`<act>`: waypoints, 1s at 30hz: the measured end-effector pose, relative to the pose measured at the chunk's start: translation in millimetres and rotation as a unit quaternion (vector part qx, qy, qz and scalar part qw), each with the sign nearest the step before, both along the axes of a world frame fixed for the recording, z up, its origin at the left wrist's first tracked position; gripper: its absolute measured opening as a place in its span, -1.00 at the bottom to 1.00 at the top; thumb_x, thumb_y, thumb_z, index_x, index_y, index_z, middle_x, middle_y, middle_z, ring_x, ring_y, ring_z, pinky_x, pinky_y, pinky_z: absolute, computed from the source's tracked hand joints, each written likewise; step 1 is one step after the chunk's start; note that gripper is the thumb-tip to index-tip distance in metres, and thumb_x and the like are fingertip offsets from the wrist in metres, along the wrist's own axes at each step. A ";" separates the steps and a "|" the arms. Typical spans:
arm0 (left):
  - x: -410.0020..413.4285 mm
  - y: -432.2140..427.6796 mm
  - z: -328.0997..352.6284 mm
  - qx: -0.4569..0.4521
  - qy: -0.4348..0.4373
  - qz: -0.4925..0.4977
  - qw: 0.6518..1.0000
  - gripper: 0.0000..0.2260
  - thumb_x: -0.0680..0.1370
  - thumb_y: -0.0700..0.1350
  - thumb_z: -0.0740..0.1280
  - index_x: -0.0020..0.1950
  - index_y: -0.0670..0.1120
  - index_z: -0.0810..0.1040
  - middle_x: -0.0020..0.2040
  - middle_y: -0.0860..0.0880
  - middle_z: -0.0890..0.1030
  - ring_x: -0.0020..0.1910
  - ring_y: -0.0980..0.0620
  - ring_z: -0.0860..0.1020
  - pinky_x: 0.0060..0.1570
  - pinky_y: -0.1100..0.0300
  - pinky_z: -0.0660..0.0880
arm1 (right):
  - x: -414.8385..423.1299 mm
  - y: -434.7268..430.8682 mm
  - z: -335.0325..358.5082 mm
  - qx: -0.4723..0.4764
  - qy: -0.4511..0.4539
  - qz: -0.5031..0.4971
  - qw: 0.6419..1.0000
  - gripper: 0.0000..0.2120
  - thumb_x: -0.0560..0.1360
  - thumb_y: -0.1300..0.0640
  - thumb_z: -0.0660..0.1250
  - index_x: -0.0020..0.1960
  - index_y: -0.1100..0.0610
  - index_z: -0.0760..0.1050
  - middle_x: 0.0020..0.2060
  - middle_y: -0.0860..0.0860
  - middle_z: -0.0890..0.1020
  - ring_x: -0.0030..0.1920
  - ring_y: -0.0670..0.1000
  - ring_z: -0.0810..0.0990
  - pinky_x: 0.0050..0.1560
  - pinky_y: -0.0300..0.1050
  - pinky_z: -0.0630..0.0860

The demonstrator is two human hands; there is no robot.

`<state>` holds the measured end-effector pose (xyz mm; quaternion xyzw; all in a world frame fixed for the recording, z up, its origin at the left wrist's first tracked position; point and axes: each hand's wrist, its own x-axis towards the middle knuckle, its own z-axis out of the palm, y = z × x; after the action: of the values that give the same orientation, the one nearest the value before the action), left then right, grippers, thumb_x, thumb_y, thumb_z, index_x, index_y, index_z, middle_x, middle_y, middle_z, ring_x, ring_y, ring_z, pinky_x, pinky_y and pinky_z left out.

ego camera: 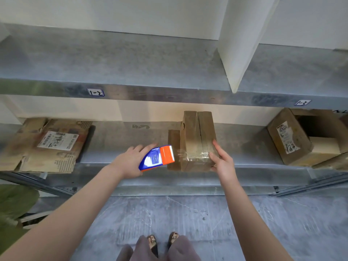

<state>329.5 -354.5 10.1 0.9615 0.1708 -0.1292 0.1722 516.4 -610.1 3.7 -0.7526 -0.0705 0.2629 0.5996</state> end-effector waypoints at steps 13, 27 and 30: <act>43.4 -12.4 -14.4 -0.013 0.020 0.000 1.000 0.08 0.13 0.67 -0.06 0.55 0.16 0.01 0.32 -0.02 0.36 0.31 -0.08 0.30 0.30 0.05 0.28 | 4.4 -1.8 -7.9 -0.006 0.000 0.025 1.000 -0.56 0.56 0.01 0.33 0.30 -0.45 0.38 0.37 -0.19 0.46 0.38 -0.07 0.43 0.42 0.16 0.35; 46.4 -27.4 -13.6 -0.071 -0.063 0.012 0.995 -0.31 0.38 0.24 0.41 0.44 0.20 0.20 0.22 0.10 0.51 0.16 -0.02 0.46 0.03 0.08 0.49 | 5.5 -6.3 -5.2 -0.008 -0.007 0.045 0.999 -0.56 0.56 0.00 0.34 0.28 -0.47 0.37 0.38 -0.19 0.44 0.42 -0.06 0.39 0.42 0.16 0.35; 41.9 -10.2 2.5 -0.030 -0.071 -0.004 0.997 -0.31 0.36 0.29 0.36 0.44 0.19 0.25 0.23 0.10 0.52 0.16 -0.02 0.48 0.03 0.12 0.46 | 4.3 -6.0 -2.8 -0.005 -0.012 0.047 0.999 -0.56 0.56 0.00 0.35 0.28 -0.47 0.36 0.31 -0.29 0.44 0.42 -0.07 0.38 0.41 0.14 0.37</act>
<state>371.4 -364.7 12.6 0.9633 0.1503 -0.0664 0.2120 520.7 -616.1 0.9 -0.7547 -0.1119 0.2823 0.5815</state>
